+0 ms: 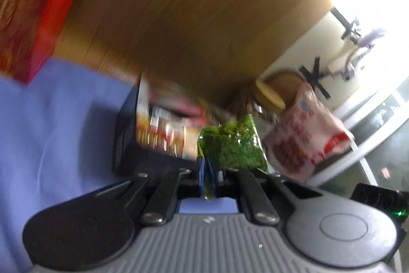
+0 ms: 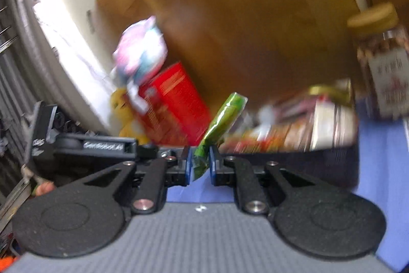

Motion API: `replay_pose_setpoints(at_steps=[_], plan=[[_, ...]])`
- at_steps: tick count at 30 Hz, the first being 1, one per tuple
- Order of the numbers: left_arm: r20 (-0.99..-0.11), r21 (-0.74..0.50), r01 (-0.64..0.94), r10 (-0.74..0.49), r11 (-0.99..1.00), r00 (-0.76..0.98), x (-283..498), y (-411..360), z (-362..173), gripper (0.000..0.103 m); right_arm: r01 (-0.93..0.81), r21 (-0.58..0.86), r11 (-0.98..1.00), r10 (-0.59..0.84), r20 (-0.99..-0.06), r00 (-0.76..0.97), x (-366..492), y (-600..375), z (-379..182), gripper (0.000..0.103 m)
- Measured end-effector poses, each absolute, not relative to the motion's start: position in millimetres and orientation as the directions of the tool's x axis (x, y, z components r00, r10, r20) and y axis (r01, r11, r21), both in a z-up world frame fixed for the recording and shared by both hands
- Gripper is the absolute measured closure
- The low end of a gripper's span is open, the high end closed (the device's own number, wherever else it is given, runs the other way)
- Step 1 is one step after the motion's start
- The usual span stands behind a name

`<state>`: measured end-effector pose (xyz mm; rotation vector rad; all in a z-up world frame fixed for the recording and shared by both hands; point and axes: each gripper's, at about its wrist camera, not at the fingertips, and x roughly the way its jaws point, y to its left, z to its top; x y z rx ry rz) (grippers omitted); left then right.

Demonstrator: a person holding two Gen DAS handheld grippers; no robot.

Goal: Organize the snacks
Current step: 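Carry the green jelly bag into the black tin and open the left tool, then grasp the green-wrapped pastry with the left tool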

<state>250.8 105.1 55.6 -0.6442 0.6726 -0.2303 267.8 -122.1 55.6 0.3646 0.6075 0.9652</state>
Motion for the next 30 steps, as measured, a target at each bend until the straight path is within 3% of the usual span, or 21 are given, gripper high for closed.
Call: replay_pose_setpoints(at_steps=[4,6,9,17,21,26,30], plan=[[-0.549,-0.575,-0.042,-0.347,0.817,0.761,295.0,104.0,52.8,0.098,-0.624,0.469,0.625,0.78,-0.377,0.499,311.8,-106.0,52.4,0.08],[-0.576,-0.567,-0.067,-0.336,0.821,0.745,306.6,103.4,45.1,0.098,-0.581,0.437,0.686,0.727,-0.419,0.544,325.3,-107.1,44.9,0.067],[-0.581,-0.573,-0.072,-0.343,0.816,0.738,304.4,103.6,36.3,0.098,-0.554,0.398,0.731,0.682,-0.428,0.593,324.9,-120.4,41.4,0.067],[-0.551,-0.57,0.007,-0.388,0.822,0.739,247.5,87.8,52.0,0.098,-0.552,0.502,0.666,0.741,-0.355,0.57,266.2,-191.4,45.0,0.067],[-0.559,-0.557,0.086,-0.45,0.826,0.696,197.0,60.2,47.3,0.098,-0.52,0.549,0.654,0.752,-0.402,0.522,219.9,-225.8,16.2,0.066],[-0.58,-0.613,0.136,-0.56,0.779,0.591,143.3,28.4,16.9,0.094,-0.513,0.474,0.716,0.698,-0.496,0.516,189.6,-238.2,-11.9,0.066],[-0.577,-0.683,0.094,-0.614,0.724,0.538,123.6,6.5,-8.0,0.092,-0.506,0.513,0.694,0.72,-0.509,0.472,196.5,-238.6,-23.7,0.064]])
